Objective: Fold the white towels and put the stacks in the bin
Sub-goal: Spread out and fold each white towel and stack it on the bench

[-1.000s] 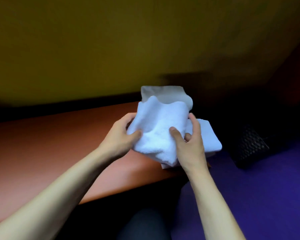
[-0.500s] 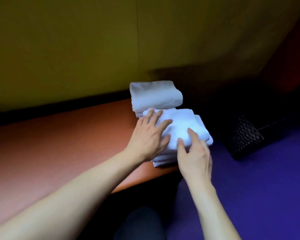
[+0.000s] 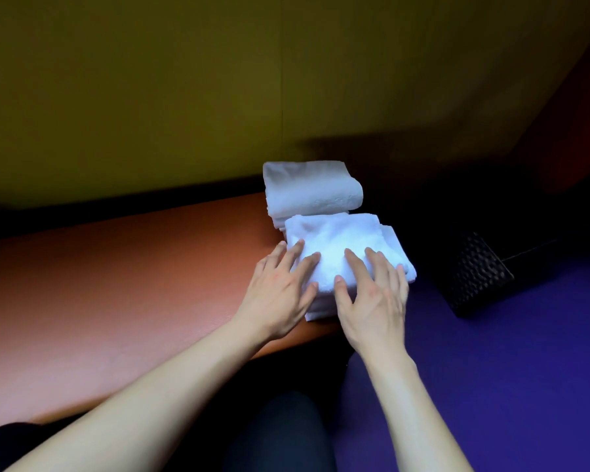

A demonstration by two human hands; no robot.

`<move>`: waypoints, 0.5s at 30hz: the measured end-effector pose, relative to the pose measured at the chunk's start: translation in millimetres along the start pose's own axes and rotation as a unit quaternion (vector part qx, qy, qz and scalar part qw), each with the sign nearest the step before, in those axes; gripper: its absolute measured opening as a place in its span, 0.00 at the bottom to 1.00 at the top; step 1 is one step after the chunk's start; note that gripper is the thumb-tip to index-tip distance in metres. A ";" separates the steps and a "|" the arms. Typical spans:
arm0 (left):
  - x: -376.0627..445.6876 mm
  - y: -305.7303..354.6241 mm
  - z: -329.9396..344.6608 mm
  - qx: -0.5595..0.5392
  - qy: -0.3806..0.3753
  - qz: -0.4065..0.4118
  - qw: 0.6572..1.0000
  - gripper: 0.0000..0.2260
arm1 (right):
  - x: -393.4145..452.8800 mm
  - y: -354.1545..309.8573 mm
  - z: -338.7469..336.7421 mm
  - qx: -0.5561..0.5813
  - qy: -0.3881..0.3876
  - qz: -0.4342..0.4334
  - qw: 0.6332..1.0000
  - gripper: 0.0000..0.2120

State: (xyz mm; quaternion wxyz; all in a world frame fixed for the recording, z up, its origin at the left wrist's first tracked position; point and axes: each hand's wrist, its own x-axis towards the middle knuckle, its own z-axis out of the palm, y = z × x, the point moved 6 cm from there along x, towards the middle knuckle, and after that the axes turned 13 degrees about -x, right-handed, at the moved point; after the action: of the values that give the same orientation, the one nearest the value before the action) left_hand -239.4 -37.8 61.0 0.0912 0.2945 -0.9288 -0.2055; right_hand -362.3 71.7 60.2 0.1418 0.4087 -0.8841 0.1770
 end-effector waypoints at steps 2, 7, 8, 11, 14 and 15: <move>-14.7 -5.9 -11.8 -0.009 0.018 -0.004 1.000 0.30 | -4.6 -17.5 -4.5 0.023 0.008 -0.022 0.999 0.24; -58.6 -28.1 -47.0 -0.014 0.068 -0.025 0.997 0.26 | -12.9 -70.8 -11.9 0.079 0.000 -0.063 0.995 0.23; -67.9 -34.1 -54.9 -0.015 0.078 -0.032 0.996 0.25 | -14.8 -83.4 -13.4 0.088 -0.002 -0.072 0.994 0.23; -96.5 -54.8 -77.1 -0.015 0.105 -0.060 0.993 0.24 | -22.5 -120.4 -15.9 0.112 -0.019 -0.100 0.988 0.23; -127.9 -80.0 -97.5 -0.015 0.137 -0.084 0.987 0.23 | -32.6 -158.6 -16.0 0.122 -0.032 -0.132 0.983 0.23; -138.4 -88.9 -103.6 -0.015 0.147 -0.093 0.985 0.22 | -36.5 -171.2 -16.3 0.125 -0.033 -0.141 0.982 0.23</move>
State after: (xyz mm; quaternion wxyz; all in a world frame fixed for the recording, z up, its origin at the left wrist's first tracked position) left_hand -51.9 -56.9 108.7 0.2114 0.4049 -0.8709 -0.1814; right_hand -205.4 -0.1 94.2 0.0837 0.5496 -0.7927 0.2501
